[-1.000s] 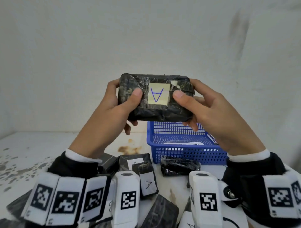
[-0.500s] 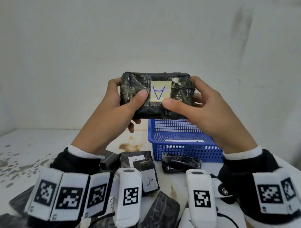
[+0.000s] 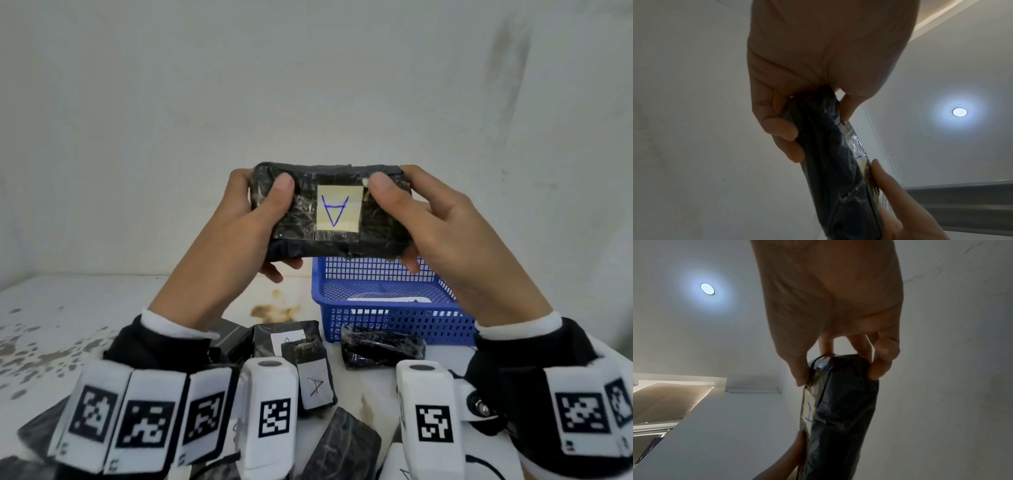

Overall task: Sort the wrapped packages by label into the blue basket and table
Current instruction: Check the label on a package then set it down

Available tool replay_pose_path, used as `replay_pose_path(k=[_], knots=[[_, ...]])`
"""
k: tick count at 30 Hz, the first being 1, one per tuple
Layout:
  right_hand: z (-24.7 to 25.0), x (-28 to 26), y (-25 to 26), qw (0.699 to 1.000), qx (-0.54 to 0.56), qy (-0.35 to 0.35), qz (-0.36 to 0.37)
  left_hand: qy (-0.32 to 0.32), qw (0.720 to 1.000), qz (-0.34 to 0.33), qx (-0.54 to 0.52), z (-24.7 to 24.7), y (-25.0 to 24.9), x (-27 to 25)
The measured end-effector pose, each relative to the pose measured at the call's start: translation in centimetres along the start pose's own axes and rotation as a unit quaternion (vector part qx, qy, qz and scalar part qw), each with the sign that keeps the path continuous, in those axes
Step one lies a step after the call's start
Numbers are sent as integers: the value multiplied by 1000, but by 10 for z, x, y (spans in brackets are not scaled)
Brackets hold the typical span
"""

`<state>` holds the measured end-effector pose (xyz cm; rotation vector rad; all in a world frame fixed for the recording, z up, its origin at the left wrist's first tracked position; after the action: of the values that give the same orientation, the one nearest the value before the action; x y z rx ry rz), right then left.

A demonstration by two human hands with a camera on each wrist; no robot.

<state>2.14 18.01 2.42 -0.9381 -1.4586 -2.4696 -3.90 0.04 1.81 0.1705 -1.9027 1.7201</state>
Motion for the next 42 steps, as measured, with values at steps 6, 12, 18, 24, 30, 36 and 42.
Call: replay_pose_path(k=[6, 12, 18, 24, 30, 36, 42], knots=[[-1, 1, -2, 1000, -24, -11, -4, 16, 1000, 8, -13, -6, 1, -3], [-2, 1, -1, 999, -31, -17, 5, 6, 1000, -8, -6, -10, 1, -4], [-4, 0, -4, 997, -60, 13, 39, -3, 1000, -14, 7, -6, 0, -4], [-2, 0, -5, 995, -56, 12, 87, 31, 999, 24, 35, 1, -4, -3], [1, 3, -6, 998, 18, 41, 33, -11, 993, -23, -117, 7, -7, -2], [3, 3, -4, 999, 32, 24, 26, 3, 992, -20, -127, 4, -8, -3], [0, 2, -3, 999, 30, -1, 23, -17, 993, -32, -111, 0, -10, -3]])
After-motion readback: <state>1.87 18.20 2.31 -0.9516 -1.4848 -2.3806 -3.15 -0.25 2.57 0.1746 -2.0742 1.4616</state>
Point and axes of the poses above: each hand's wrist, its own x-axis towards the middle knuckle, its own z-axis out of the back of the hand, y = z × x, the point moved 1 cm from there along x, towards the middle knuckle, and after that the axes turned 11 degrees about -x, right-handed, at the moved point
